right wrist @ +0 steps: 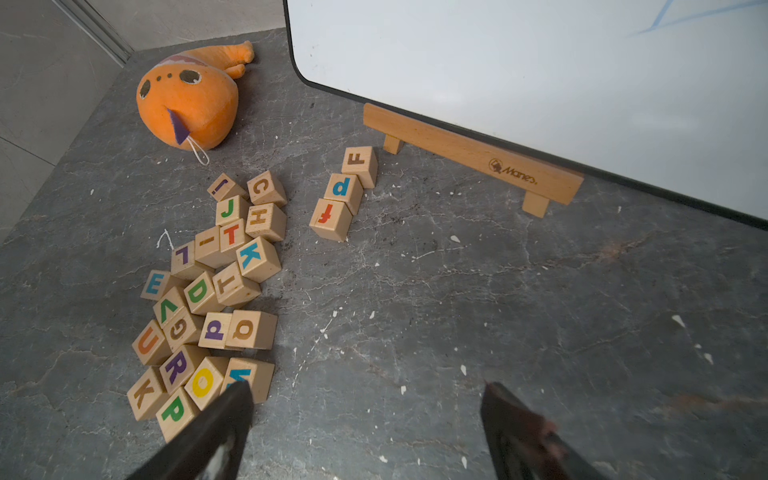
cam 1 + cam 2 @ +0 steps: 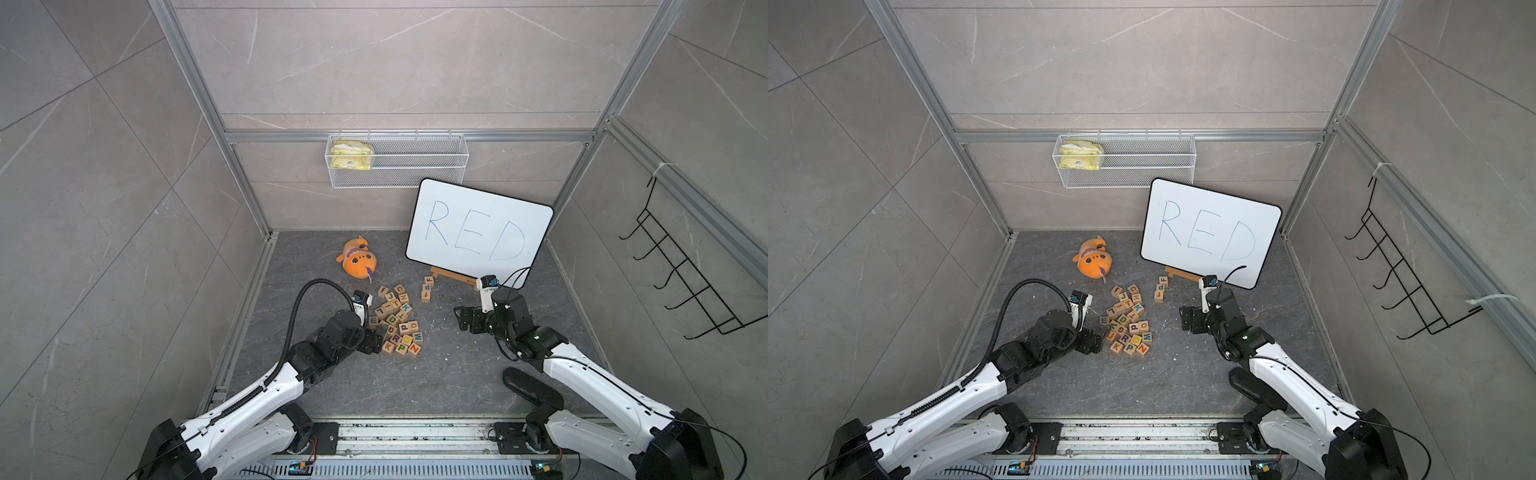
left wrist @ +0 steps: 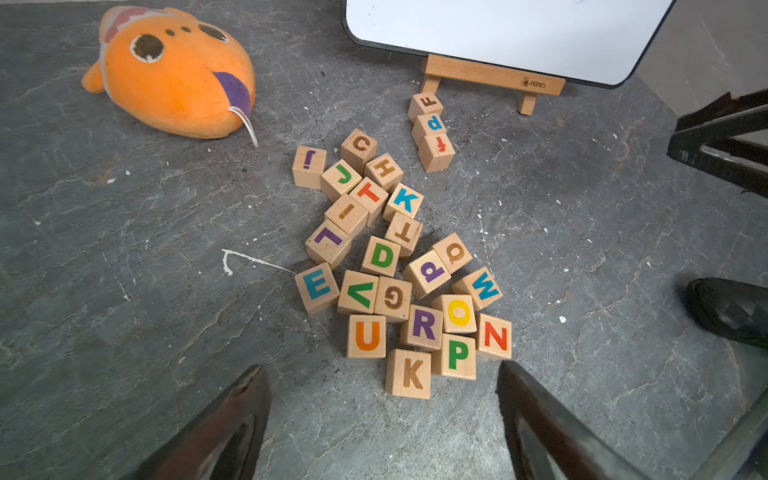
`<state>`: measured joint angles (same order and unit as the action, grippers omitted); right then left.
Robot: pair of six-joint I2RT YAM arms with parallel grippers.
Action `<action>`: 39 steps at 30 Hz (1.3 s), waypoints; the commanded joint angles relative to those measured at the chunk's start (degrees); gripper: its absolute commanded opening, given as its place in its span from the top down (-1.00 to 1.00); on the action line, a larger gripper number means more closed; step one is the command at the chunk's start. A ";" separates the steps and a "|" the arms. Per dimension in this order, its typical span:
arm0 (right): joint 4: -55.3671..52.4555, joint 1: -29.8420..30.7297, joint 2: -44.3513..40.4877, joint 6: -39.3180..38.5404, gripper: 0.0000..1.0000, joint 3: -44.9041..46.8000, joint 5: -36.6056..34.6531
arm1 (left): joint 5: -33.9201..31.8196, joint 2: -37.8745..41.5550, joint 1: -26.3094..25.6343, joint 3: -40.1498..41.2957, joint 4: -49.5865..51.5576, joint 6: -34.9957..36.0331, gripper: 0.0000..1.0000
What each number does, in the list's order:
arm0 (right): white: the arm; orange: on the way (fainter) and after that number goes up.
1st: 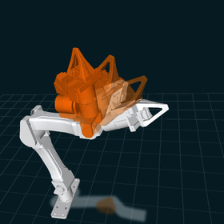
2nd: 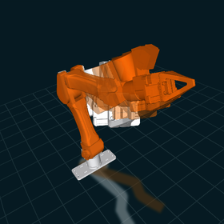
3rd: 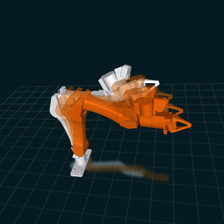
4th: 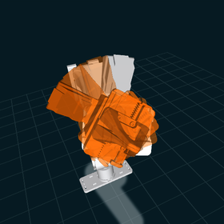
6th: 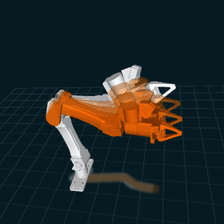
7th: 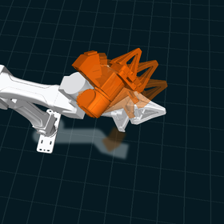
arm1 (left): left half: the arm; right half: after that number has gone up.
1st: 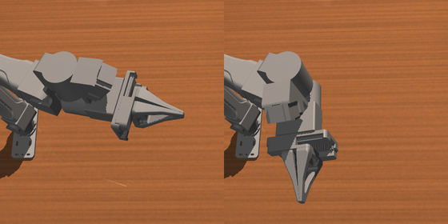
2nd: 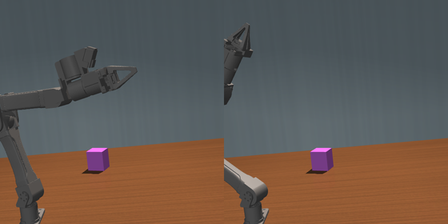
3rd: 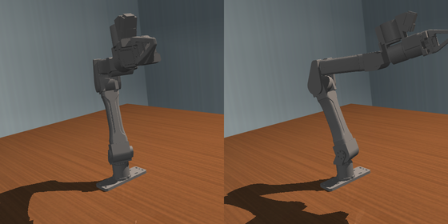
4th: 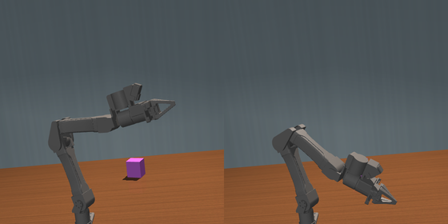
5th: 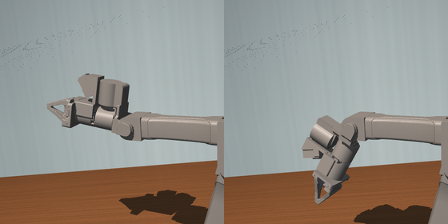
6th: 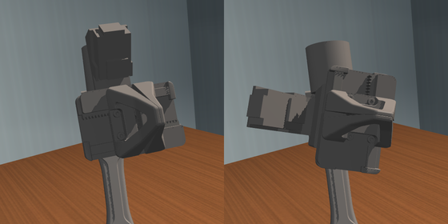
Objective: Assemble the uppercase word "red" with letter blocks
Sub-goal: Pick up the letter block from the center of the board.
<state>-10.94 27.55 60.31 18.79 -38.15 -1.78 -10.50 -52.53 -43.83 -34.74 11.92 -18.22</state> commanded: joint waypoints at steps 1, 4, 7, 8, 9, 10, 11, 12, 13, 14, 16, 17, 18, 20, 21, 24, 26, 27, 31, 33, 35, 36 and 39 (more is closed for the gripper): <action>-1.45 0.57 -0.29 -0.07 -0.75 -1.83 -0.59 | -1.87 1.52 0.15 0.29 -1.82 -0.76 -0.77; -1.32 0.83 -0.11 -0.23 -0.74 -1.76 -0.33 | -1.89 1.34 0.12 0.35 -1.90 -0.72 -0.77; -1.37 1.10 0.44 -0.49 -0.73 -2.09 0.02 | -1.87 0.87 0.10 -0.14 -1.32 -0.73 -0.75; -1.55 1.27 0.65 -0.58 -0.72 -2.23 -0.03 | -1.89 0.78 0.18 -0.34 -1.05 -0.68 -0.76; -1.54 1.59 0.83 -0.83 -0.69 -2.34 0.06 | -1.96 0.66 0.20 -0.50 -0.79 -0.79 -0.75; -1.36 1.91 0.98 -1.15 -0.66 -2.36 0.13 | -2.21 0.64 0.11 -0.67 -0.56 -0.78 -0.74; -1.11 2.38 1.23 -1.57 -0.64 -2.35 0.50 | -2.71 0.51 0.14 -0.91 -0.15 -0.99 -0.73; -0.79 3.04 1.81 -1.96 -0.64 -2.49 1.33 | -3.38 0.50 0.15 -1.21 0.37 -1.16 -0.72; -0.72 3.74 2.33 -2.25 -0.63 -2.80 1.81 | -3.83 0.58 0.15 -1.38 0.71 -1.28 -0.72; -0.59 4.65 3.22 -2.55 -0.63 -3.12 2.34 | -4.16 0.51 0.16 -1.43 1.04 -1.47 -0.72; -0.26 6.31 4.73 -3.26 -0.62 -3.83 3.47 | -4.57 0.78 0.15 -1.34 1.02 -1.73 -0.71; 0.06 7.24 5.44 -3.63 -0.55 -4.10 3.96 | -4.70 0.85 0.16 -1.22 1.00 -1.79 -0.71; 0.37 8.30 6.05 -4.28 -0.42 -4.36 4.82 | -4.86 0.87 0.16 -1.21 1.04 -1.78 -0.71; 1.07 10.39 7.03 -4.88 -0.18 -4.68 5.04 | -5.36 0.91 0.17 -1.27 1.13 -1.95 -0.71; 1.48 11.49 7.64 -5.25 -0.10 -4.84 5.03 | -5.64 0.90 0.15 -1.21 1.09 -2.00 -0.70; 1.12 14.75 10.25 -6.66 -0.09 -6.14 3.86 | -6.95 0.71 0.11 -1.56 1.90 -2.38 -0.71; 0.31 17.82 12.74 -8.29 -0.09 -7.73 1.69 | -7.62 0.73 0.15 -1.82 2.47 -2.37 -0.70; -0.16 19.65 14.37 -9.34 -0.08 -8.87 0.63 | -8.06 0.82 0.15 -1.82 2.71 -2.35 -0.71; -4.52 25.14 24.38 -13.19 -0.10 -17.46 -0.10 | -8.83 1.15 0.16 -2.04 3.57 -1.69 -0.70; -9.78 26.93 30.03 -13.99 -0.11 -24.07 0.00 | -8.56 1.54 0.21 -2.30 4.19 -1.51 -0.67; -12.74 27.35 33.93 -14.43 -0.10 -27.72 -0.84 | -7.99 2.20 0.16 -2.51 4.75 -1.00 -0.64; -13.73 27.37 35.25 -14.63 -0.09 -28.70 -1.45 | -7.53 2.64 0.16 -2.69 5.17 -0.89 -0.61; -15.40 27.32 37.24 -15.99 -0.08 -30.60 -0.34 | -6.20 4.13 0.12 -2.37 5.11 -0.38 -0.55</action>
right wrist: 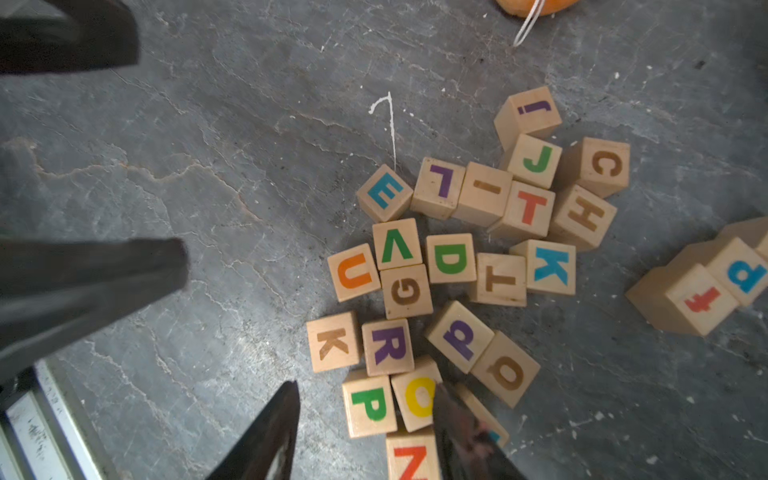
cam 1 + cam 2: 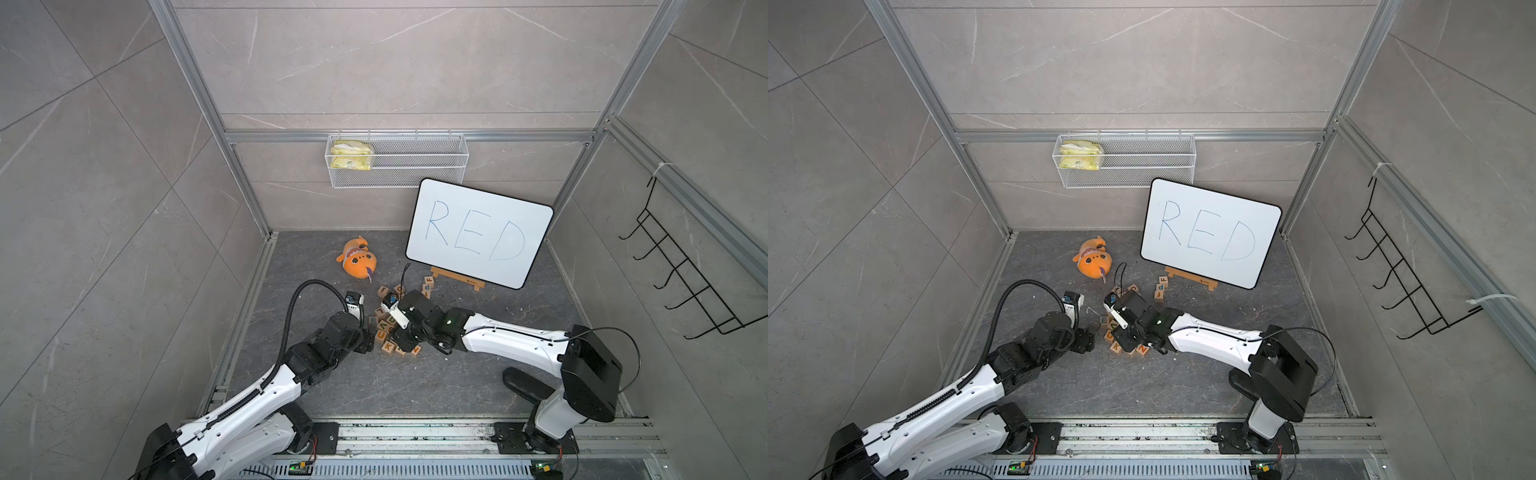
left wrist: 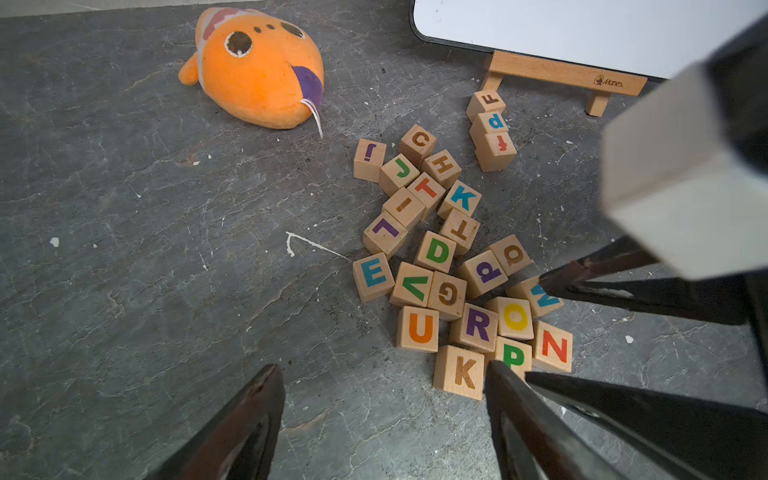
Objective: Assemble the uppercase word "red" with letter blocks
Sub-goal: Pick up the letter block from the center of the board.
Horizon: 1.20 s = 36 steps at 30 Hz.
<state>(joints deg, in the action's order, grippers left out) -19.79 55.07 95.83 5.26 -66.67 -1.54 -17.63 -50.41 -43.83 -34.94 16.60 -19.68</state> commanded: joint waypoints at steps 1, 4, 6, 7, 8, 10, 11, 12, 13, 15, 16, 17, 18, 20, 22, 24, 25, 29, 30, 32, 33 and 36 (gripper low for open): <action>-7.13 -0.22 2.58 -2.84 -0.08 -2.93 0.73 | 1.35 2.28 0.15 -2.17 0.29 1.18 -0.55; -10.35 -0.15 6.07 -2.84 -0.05 -7.01 2.28 | 2.37 2.84 0.23 -2.32 0.61 1.45 -0.57; -10.62 -0.21 7.64 -3.12 -0.02 -7.94 1.46 | 1.92 3.00 0.14 -2.33 0.68 1.24 -0.59; -10.62 -0.20 8.10 -3.26 0.00 -8.10 1.07 | 1.29 2.96 0.10 -2.24 0.65 0.99 -0.60; -10.62 -0.16 8.45 -3.44 0.04 -8.29 0.69 | 0.95 2.88 0.15 -2.17 0.63 0.95 -0.61; -10.47 -0.17 9.07 -3.51 0.09 -8.64 0.25 | 0.67 2.63 0.14 -2.24 0.77 1.04 -0.61; -10.36 -0.19 9.43 -3.50 0.15 -8.86 -0.13 | 0.62 2.47 0.15 -2.32 0.84 0.98 -0.61; -10.42 -0.22 9.81 -3.46 0.19 -9.20 -0.78 | 0.58 2.35 0.11 -2.42 0.92 1.05 -0.62; -10.72 -0.26 10.27 -3.33 0.19 -9.74 -1.51 | 0.50 2.30 0.14 -2.42 0.91 1.05 -0.61; -10.94 -0.25 10.96 -3.21 0.20 -10.41 -1.83 | 0.21 2.09 0.18 -2.38 0.82 0.94 -0.62; -10.60 -0.25 11.18 -3.09 0.20 -10.41 -1.51 | 0.14 2.07 0.15 -2.46 0.93 1.02 -0.62; -10.22 -0.24 11.43 -3.07 0.20 -10.37 -1.01 | -0.07 2.05 0.18 -2.59 1.07 0.94 -0.62; -10.22 -0.25 11.99 -3.14 0.20 -10.57 -0.85 | -0.20 1.99 0.18 -2.63 1.22 0.85 -0.62; -10.66 -0.22 13.16 -3.17 0.21 -11.28 -0.87 | -0.42 2.21 0.15 -2.59 1.33 0.83 -0.62; -10.81 -0.29 13.97 -3.13 0.25 -11.78 -1.32 | -0.83 2.60 0.15 -2.59 1.49 0.61 -0.62; -10.75 -0.23 14.46 -3.02 0.29 -11.90 -1.55 | -0.83 3.16 0.17 -2.42 1.48 0.59 -0.62; -10.66 -0.24 14.64 -3.02 0.29 -11.90 -1.58 | -0.83 3.45 0.15 -2.33 1.45 0.57 -0.62; -11.01 -0.31 15.58 -3.30 0.29 -12.10 -2.88 | -0.41 3.79 0.15 -2.41 1.80 0.84 -0.63; -11.09 -0.23 15.69 -3.32 0.29 -12.09 -3.33 | -0.20 3.75 0.16 -2.43 1.73 0.79 -0.63; -11.31 -0.31 16.08 -3.19 0.30 -12.12 -3.99 | -0.28 3.57 0.13 -2.50 1.90 0.87 -0.63; -11.25 -0.27 16.23 -3.19 0.30 -12.20 -3.96 | -0.29 3.57 0.15 -2.59 1.94 0.83 -0.63; -11.61 -0.27 16.82 -3.02 0.35 -12.49 -3.91 | -0.39 3.59 0.15 -2.59 2.01 0.87 -0.63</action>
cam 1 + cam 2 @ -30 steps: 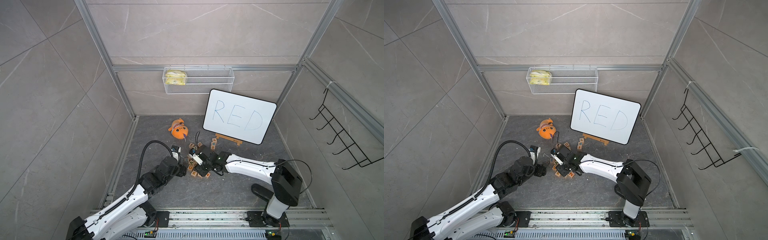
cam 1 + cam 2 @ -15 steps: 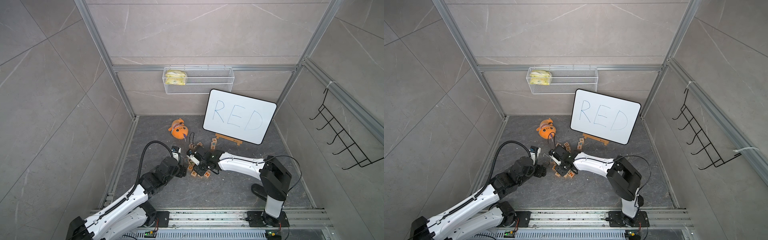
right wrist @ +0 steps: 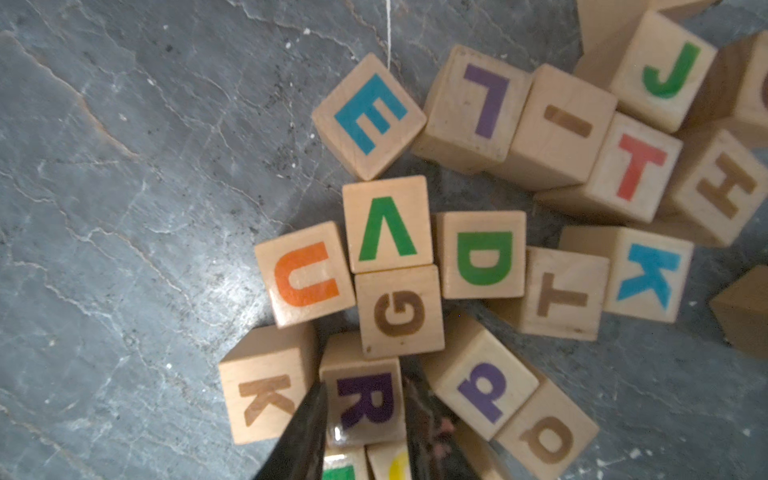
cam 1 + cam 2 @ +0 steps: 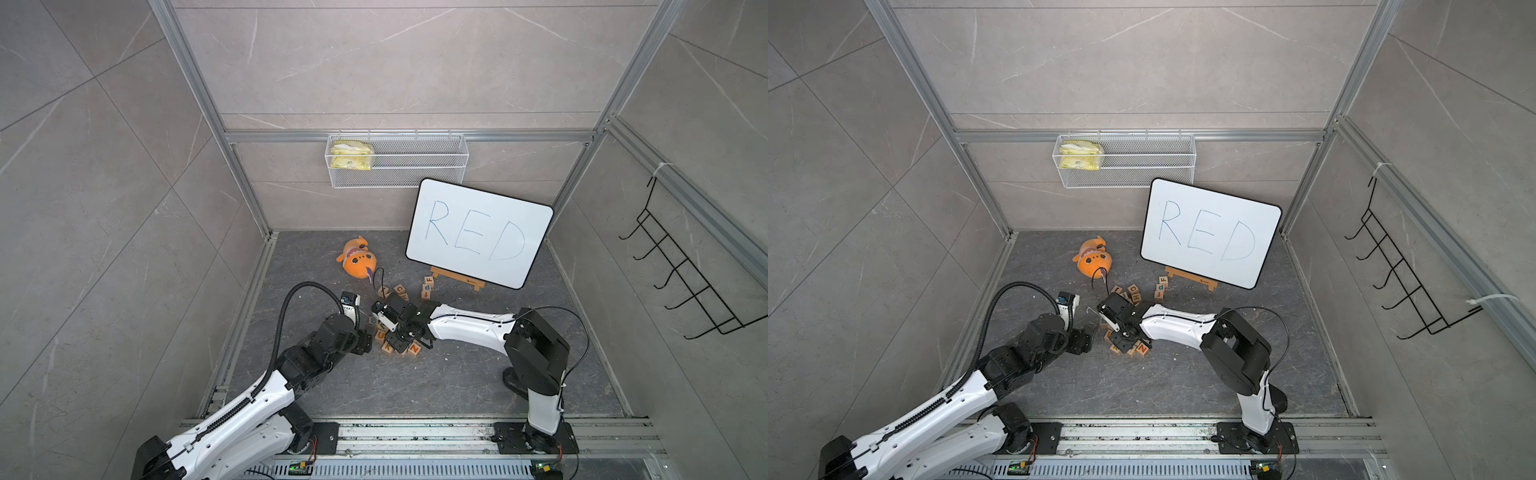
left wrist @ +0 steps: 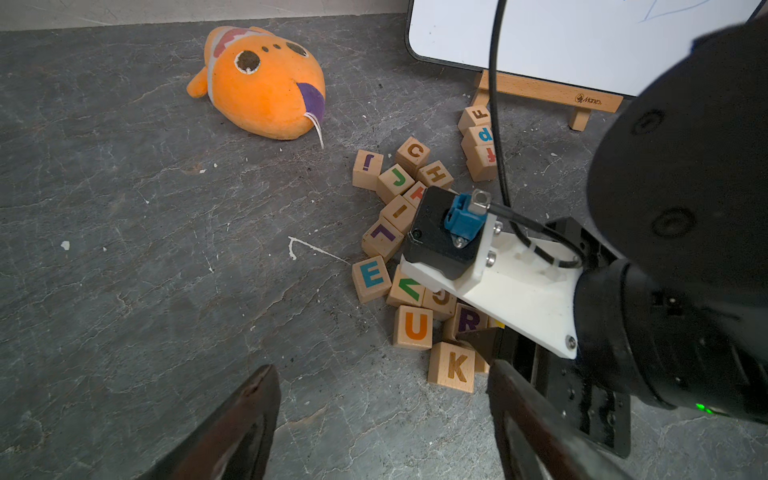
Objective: Assemble the uppercase word "red" with letter blocks
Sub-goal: Pick up the letter block from the center of the board.
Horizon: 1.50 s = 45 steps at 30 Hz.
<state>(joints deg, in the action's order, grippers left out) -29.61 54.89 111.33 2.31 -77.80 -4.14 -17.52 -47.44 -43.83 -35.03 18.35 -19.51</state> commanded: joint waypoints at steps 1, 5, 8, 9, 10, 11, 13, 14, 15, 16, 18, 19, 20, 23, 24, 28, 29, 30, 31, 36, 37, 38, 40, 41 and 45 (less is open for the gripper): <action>-1.84 -0.06 1.47 -0.05 0.35 -1.41 -1.31 | -0.57 0.65 0.20 -2.50 0.21 0.68 -0.63; -2.16 -0.10 1.92 -0.05 0.32 -1.71 -1.18 | -0.67 0.88 0.15 -2.42 0.24 0.66 -0.63; -2.72 -0.08 2.39 -0.04 0.27 -2.00 -1.37 | -0.84 0.88 0.15 -2.42 0.28 0.60 -0.63; -2.96 -0.06 2.62 0.09 0.25 -2.22 -1.66 | -0.94 0.86 0.15 -2.47 0.42 0.60 -0.63; -3.16 -0.06 2.79 0.23 0.23 -2.40 -1.87 | -1.02 0.78 0.15 -2.50 0.52 0.61 -0.63; -3.40 -0.09 2.93 0.33 0.22 -2.57 -1.92 | -1.11 0.73 0.16 -2.59 0.54 0.48 -0.63; -3.44 -0.08 3.02 0.42 0.22 -2.60 -1.85 | -1.20 0.77 0.15 -2.59 0.60 0.44 -0.63; -3.44 -0.13 3.09 0.40 0.22 -2.56 -1.72 | -1.20 0.77 0.16 -2.59 0.57 0.43 -0.63; -3.52 -0.10 3.19 0.36 0.22 -2.62 -1.57 | -1.20 0.77 0.15 -2.59 0.63 0.42 -0.63; -3.62 -0.09 3.41 0.42 0.22 -2.70 -1.49 | -1.20 0.86 0.14 -2.59 0.64 0.35 -0.63; -3.75 -0.13 3.76 0.72 0.22 -2.87 -1.80 | -1.20 0.99 0.17 -2.59 0.64 0.37 -0.63; -3.92 -0.07 3.87 0.97 0.22 -3.03 -1.88 | -1.20 1.03 0.15 -2.55 0.57 0.37 -0.63; -4.06 -0.10 3.97 0.98 0.22 -3.16 -2.03 | -1.20 1.11 0.15 -2.50 0.50 0.31 -0.63; -4.06 -0.10 4.15 0.90 0.22 -3.15 -1.71 | -0.96 1.12 0.15 -2.42 0.44 0.28 -0.63; -4.07 -0.13 4.25 0.94 0.22 -3.15 -1.66 | -0.86 1.15 0.11 -2.42 0.42 0.33 -0.63; -4.22 -0.10 4.51 0.74 0.20 -3.33 -1.84 | -0.85 1.34 0.14 -2.46 0.38 0.32 -0.63; -4.43 -0.10 4.59 0.81 0.19 -3.37 -2.34 | -0.85 1.30 0.08 -2.42 0.38 0.35 -0.63; -4.49 -0.13 4.56 0.77 0.18 -3.33 -2.77 | -0.94 1.38 0.14 -2.37 0.45 0.30 -0.63; -4.54 -0.06 4.43 0.79 0.17 -3.32 -3.18 | -0.92 1.39 0.20 -2.33 0.34 0.18 -0.63; -4.36 -0.09 3.85 1.01 0.09 -2.92 -3.04 | -0.85 1.31 0.21 -2.35 0.20 0.23 -0.63; -4.32 -0.09 3.90 1.02 0.08 -2.88 -2.84 | -0.88 1.35 0.16 -2.33 0.28 0.20 -0.63; -4.34 -0.07 3.98 0.98 0.08 -2.88 -2.80 | -0.94 1.32 0.08 -2.33 0.28 0.26 -0.63; -4.49 -0.09 4.24 0.99 0.08 -2.97 -2.41 | -1.19 1.38 0.10 -2.24 0.23 0.19 -0.63; -4.50 -0.06 4.33 1.02 0.08 -3.03 -2.19 | -1.20 1.39 0.16 -2.26 0.22 0.23 -0.63; -4.84 -0.05 4.86 1.06 0.14 -3.15 -1.83 | -1.37 1.65 0.15 -2.15 0.13 0.24 -0.63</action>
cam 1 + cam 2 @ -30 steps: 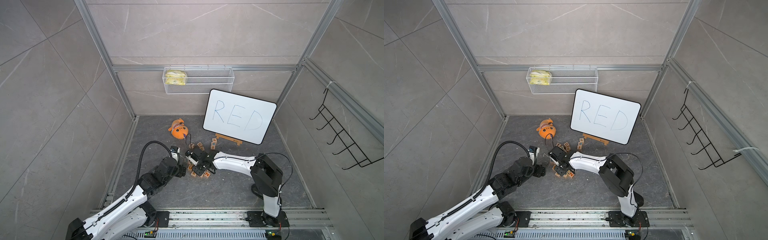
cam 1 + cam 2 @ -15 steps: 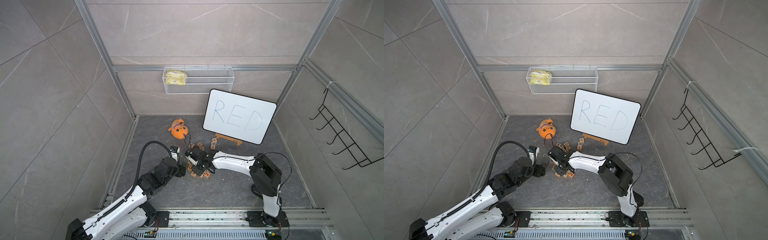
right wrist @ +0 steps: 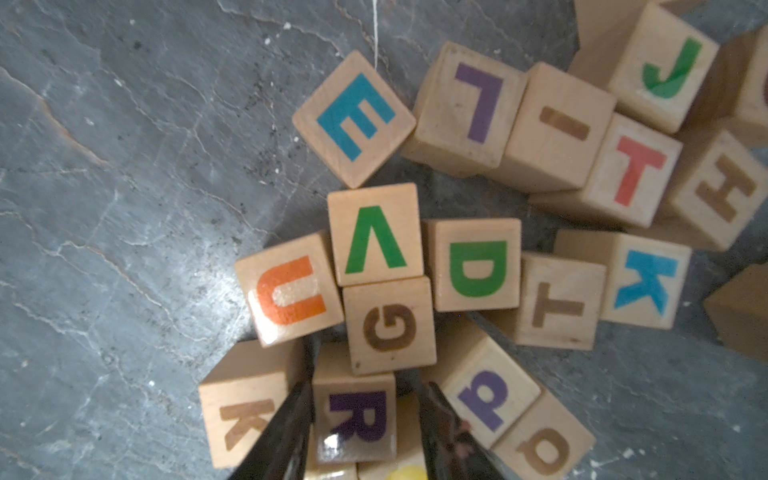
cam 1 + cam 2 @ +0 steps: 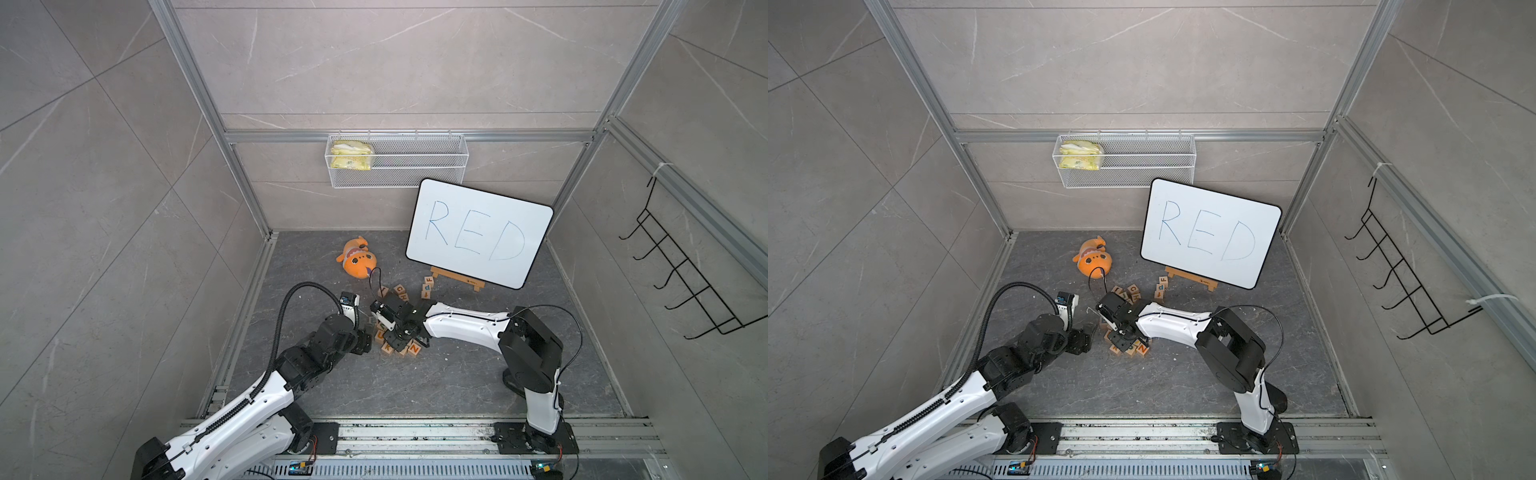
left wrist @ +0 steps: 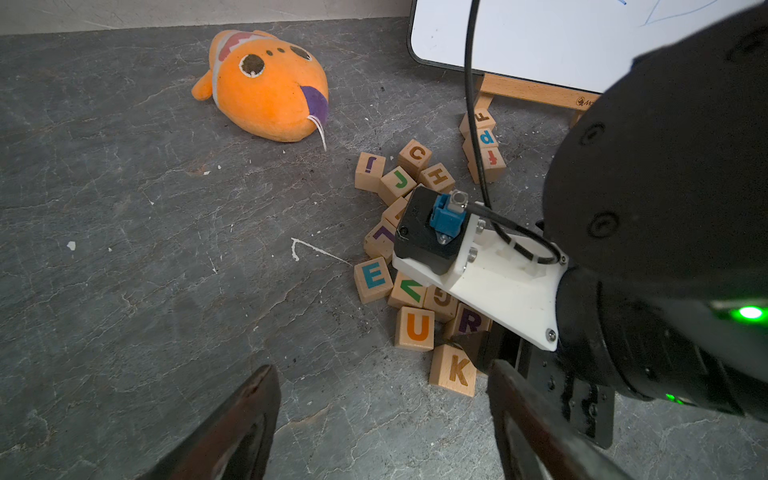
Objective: Assemble the uppercase word "red" with letter blocks
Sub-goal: Pick up the letter block from the center of the board.
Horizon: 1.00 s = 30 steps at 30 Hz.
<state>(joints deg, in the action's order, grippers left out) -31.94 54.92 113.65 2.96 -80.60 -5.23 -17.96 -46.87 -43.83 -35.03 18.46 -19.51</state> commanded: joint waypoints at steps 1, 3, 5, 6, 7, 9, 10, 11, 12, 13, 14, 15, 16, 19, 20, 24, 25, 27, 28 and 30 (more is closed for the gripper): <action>-2.66 -0.11 2.70 0.47 0.16 -0.36 -0.68 | -0.94 1.09 0.17 -2.06 0.04 0.19 -0.63; -2.79 -0.13 2.72 0.52 0.19 -0.35 -0.59 | -0.89 1.15 0.15 -2.06 0.07 0.23 -0.63; -2.82 -0.16 2.72 0.55 0.19 -0.24 -0.28 | -1.02 1.08 0.14 -2.07 0.01 0.24 -0.63; -2.78 -0.11 2.80 0.53 0.18 -0.30 -0.28 | -1.02 1.13 0.17 -2.06 0.04 0.23 -0.63; -2.85 -0.14 2.81 0.58 0.17 -0.27 -0.30 | -0.99 1.08 0.15 -2.06 -0.01 0.18 -0.63; -2.80 -0.08 2.81 0.61 0.17 -0.26 -0.42 | -1.03 1.08 0.10 -2.06 0.01 0.25 -0.63; -2.77 -0.07 2.81 0.57 0.17 -0.27 -0.31 | -1.11 1.09 0.17 -2.06 0.01 0.23 -0.63; -2.71 -0.08 2.74 0.61 0.17 -0.28 -0.37 | -1.12 1.08 0.20 -2.00 0.00 0.22 -0.63; -2.60 -0.09 2.68 0.70 0.18 -0.28 -0.41 | -1.16 1.00 0.16 -1.98 -0.06 0.23 -0.64; -2.43 -0.14 2.48 0.67 0.18 -0.27 -0.51 | -1.18 1.01 0.15 -2.02 -0.06 0.21 -0.63; -2.28 -0.12 2.25 0.64 0.19 -0.20 -0.51 | -1.20 0.93 0.15 -2.02 -0.03 0.22 -0.63; -2.09 -0.10 2.10 0.65 0.19 -0.23 -0.52 | -1.20 0.92 0.18 -1.98 -0.07 0.21 -0.63; -1.88 -0.09 1.89 0.71 0.20 -0.09 -0.48 | -1.20 0.83 0.15 -1.99 -0.16 0.23 -0.63; -1.33 -0.10 1.34 0.70 0.26 0.26 -0.21 | -1.20 0.72 0.16 -2.03 -0.18 0.25 -0.63; -1.16 -0.10 1.13 0.63 0.28 0.42 -0.06 | -1.20 0.67 0.15 -1.98 -0.17 0.19 -0.63; -0.30 -0.12 0.03 0.51 0.36 1.14 0.17 | -1.02 0.55 0.09 -2.00 -0.28 0.22 -0.63; 0.17 -0.06 -0.32 0.52 0.43 1.48 0.28 | -1.03 0.57 0.15 -1.98 -0.28 0.20 -0.63; 0.33 -0.07 -0.69 0.53 0.51 1.62 0.43 | -0.99 0.62 0.20 -1.98 -0.33 0.20 -0.63; 0.51 -0.07 -0.94 0.53 0.55 1.74 0.52 | -0.94 0.57 0.19 -1.98 -0.32 0.27 -0.63; 0.99 -0.14 -1.55 0.44 0.60 2.02 0.42 | -0.85 0.72 0.09 -1.99 -0.39 0.18 -0.63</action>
<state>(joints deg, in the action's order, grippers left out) -31.94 54.85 114.91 3.18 -79.53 -5.13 -17.98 -46.52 -43.83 -35.03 18.46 -19.51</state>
